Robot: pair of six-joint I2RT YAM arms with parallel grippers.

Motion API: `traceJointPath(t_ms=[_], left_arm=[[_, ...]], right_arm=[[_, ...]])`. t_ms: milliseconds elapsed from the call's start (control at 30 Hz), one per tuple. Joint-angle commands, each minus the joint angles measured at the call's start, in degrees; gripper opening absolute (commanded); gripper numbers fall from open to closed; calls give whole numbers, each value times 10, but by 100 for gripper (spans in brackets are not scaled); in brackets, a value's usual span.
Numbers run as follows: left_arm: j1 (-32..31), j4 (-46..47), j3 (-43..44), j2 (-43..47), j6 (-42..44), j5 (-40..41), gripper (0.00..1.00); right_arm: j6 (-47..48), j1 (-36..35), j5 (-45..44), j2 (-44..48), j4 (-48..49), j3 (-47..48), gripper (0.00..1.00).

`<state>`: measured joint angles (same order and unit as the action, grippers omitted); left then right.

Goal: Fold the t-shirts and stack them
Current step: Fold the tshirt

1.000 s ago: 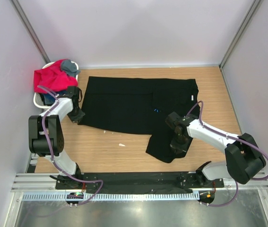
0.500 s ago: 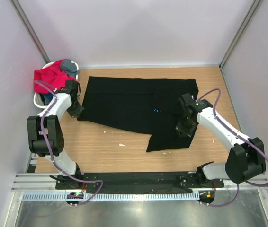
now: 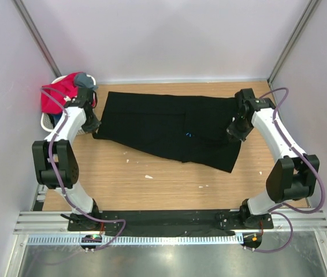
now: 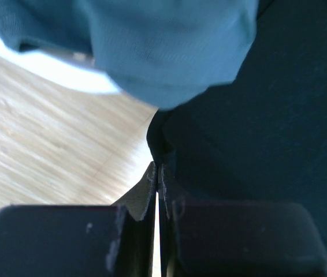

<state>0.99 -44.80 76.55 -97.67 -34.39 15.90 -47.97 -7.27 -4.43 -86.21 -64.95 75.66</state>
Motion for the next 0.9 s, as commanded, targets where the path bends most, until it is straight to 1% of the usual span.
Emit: traceJointPath(t_ms=[0,167,200,267,400,567,700,867], left_arm=[[-1,2,47,-22,20,26,0],[-5,1,99,-55,27,40,0],[-21,-3,107,-60,26,43,0],[-28,-11,122,-76,24,51,0],[-31,-21,153,-91,4,62,0],[-31,-29,171,-95,-6,78,0],[-32,-29,190,-106,-9,86,0],[-31,-40,235,-144,-15,92,0]], right_arm=[[23,29,-8,-19,-4,71,1],[59,39,-6,-76,-1,144,1],[69,42,-2,-84,0,166,1],[78,41,3,-104,1,199,1],[101,42,13,-114,9,243,1],[130,42,34,-113,23,284,1],[134,43,27,-119,41,291,1],[151,46,30,-164,45,327,1]])
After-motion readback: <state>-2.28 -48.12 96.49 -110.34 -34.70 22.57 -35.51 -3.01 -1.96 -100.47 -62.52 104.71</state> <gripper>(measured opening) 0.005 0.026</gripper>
